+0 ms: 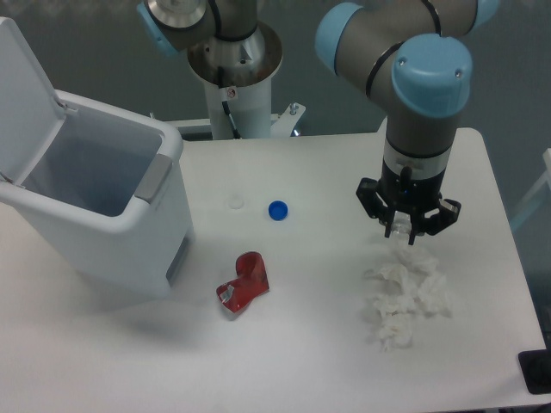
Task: Place the plastic bottle in the trash can
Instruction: 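Lift the held clear plastic bottle up and away from the tissue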
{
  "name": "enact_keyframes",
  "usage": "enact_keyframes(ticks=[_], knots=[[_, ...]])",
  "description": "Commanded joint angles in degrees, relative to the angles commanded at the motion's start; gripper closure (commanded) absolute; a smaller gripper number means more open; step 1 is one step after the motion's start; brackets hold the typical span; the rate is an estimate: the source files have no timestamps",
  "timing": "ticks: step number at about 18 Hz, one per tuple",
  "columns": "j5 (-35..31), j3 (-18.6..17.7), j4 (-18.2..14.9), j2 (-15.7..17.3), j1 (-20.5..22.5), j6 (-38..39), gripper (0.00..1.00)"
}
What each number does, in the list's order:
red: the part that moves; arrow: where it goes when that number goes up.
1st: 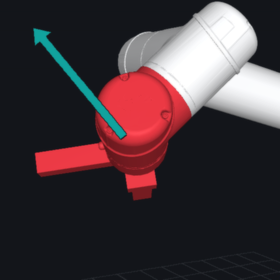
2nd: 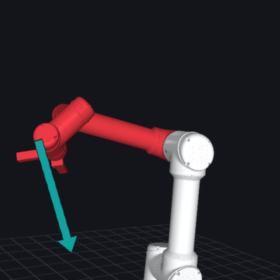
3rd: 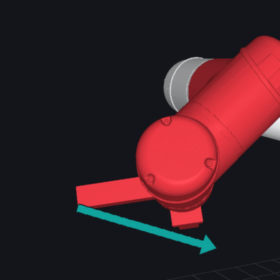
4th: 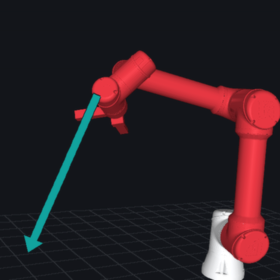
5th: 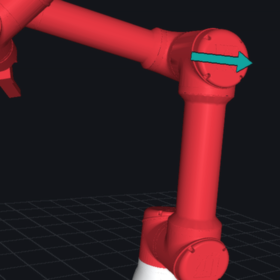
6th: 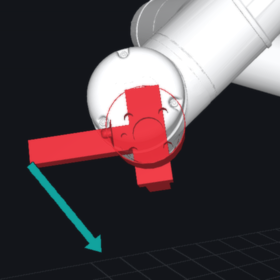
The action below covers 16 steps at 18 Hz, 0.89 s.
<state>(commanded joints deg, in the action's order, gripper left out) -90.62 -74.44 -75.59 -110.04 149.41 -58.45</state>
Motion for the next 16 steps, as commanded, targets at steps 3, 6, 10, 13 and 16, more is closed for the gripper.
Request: enact_keyframes(ticks=[3, 6, 10, 13, 16], knots=[[0.26, 0.17, -0.17, 0.96, -0.09, 0.00, 1.00], [1.14, 0.35, -0.26, 2.19, -0.61, 2.10, 1.00], [3.51, -0.09, -0.18, 5.26, -2.02, 3.07, 1.00], [8.60, 0.00, -0.17, 8.69, -2.37, 7.81, 1.00], [11.68, -0.26, -0.44, 11.59, -3.87, 9.83, 1.00]])
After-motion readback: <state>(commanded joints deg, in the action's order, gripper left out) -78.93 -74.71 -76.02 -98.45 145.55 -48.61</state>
